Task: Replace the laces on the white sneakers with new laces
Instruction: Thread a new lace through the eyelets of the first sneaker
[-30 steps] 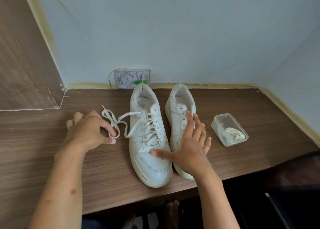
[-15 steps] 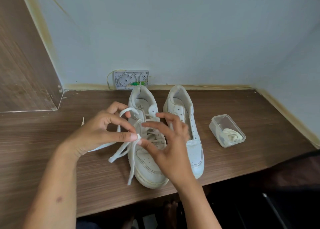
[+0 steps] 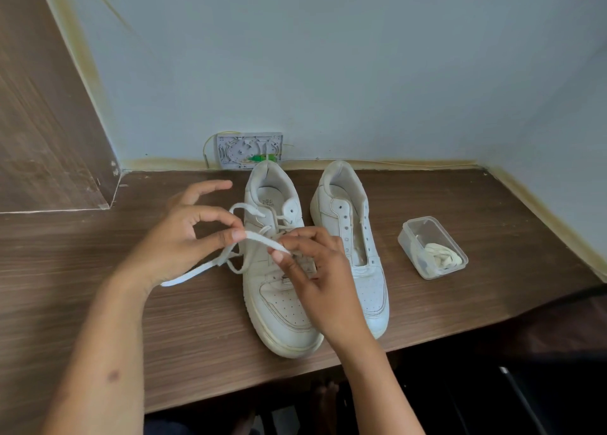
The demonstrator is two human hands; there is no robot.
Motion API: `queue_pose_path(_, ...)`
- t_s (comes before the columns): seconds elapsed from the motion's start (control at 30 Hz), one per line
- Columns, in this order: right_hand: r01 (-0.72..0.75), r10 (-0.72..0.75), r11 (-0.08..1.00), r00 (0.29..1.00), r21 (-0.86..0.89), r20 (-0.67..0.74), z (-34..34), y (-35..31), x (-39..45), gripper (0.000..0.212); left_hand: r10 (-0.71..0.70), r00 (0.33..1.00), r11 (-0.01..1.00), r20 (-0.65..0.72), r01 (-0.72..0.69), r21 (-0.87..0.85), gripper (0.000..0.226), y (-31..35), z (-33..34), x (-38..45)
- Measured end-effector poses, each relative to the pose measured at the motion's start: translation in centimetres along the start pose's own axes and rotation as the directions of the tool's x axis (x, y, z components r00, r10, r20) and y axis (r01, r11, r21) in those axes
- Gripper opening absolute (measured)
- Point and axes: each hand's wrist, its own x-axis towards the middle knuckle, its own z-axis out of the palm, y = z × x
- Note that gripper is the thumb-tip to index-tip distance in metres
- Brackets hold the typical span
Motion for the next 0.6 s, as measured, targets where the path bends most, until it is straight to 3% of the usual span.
queue_pose_path(0.2, -0.054, 0.047, 0.996, 0.994, 0.077, 0.098, -2.5, 0.6, 0.2, 0.01, -0.041, 0.988, 0.988, -0.149, 0.062, 0.139, 0.02, -0.9, -0.9, -0.3)
queue_pose_path(0.33, -0.079, 0.079, 0.997, 0.996, 0.007, 0.03, -3.5, 1.1, 0.3, 0.018, -0.019, 0.985, 0.981, -0.17, 0.051, 0.185, 0.022, -1.0, -0.7, -0.3)
queue_pose_path(0.5, 0.003, -0.018, 0.985, 0.996, -0.175, -0.084, -3.3, 1.7, 0.2, 0.042, 0.039, 0.97, 0.97, -0.239, 0.02, 0.242, 0.023, -0.5, -0.3, -0.3)
queue_pose_path(0.6, 0.044, -0.072, 0.982, 0.987, -0.183, -0.147, -2.9, 1.1, 0.4, 0.042, 0.152, 0.929, 0.97, -0.337, -0.075, 0.23, 0.024, 0.6, 0.3, -0.1)
